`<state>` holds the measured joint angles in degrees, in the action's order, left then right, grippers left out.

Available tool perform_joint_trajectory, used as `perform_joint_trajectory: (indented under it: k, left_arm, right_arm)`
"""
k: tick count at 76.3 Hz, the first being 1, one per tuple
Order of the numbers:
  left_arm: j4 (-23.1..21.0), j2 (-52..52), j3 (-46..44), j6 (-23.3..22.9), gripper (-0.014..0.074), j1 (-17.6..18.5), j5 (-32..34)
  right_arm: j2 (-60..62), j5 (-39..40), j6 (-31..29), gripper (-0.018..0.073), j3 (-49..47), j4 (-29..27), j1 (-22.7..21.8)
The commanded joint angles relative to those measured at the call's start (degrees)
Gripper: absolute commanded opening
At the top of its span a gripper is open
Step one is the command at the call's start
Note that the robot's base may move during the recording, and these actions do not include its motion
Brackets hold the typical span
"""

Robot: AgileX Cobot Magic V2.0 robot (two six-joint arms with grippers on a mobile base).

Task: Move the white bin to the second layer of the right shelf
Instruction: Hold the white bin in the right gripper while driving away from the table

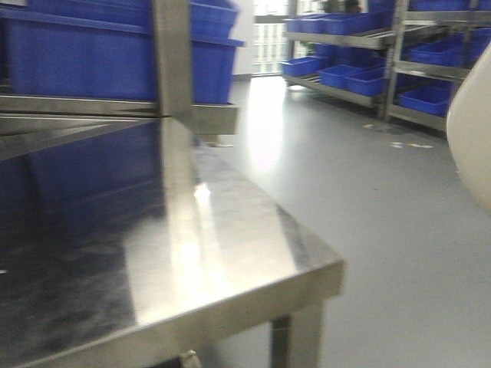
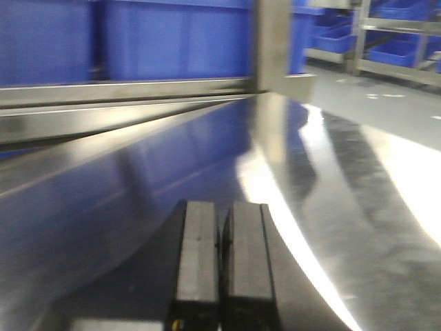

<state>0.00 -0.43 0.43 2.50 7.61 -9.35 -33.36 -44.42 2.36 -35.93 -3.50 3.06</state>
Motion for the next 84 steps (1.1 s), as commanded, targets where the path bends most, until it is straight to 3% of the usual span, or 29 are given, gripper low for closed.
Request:
perform_joint_trajectory:
  k: [1,84]
  left_arm:
    - [0.0,-0.79,2.11,-0.3,0.0085,0.21,4.91]
    - [0.0,-0.79,2.11,-0.3,0.0085,0.21,4.91]
  right_arm:
    - [0.07,4.65,-0.33,0.0109,-1.65,-0.74,-0.43]
    - [0.07,4.65,-0.33,0.0109,-1.65,-0.74,-0.43]
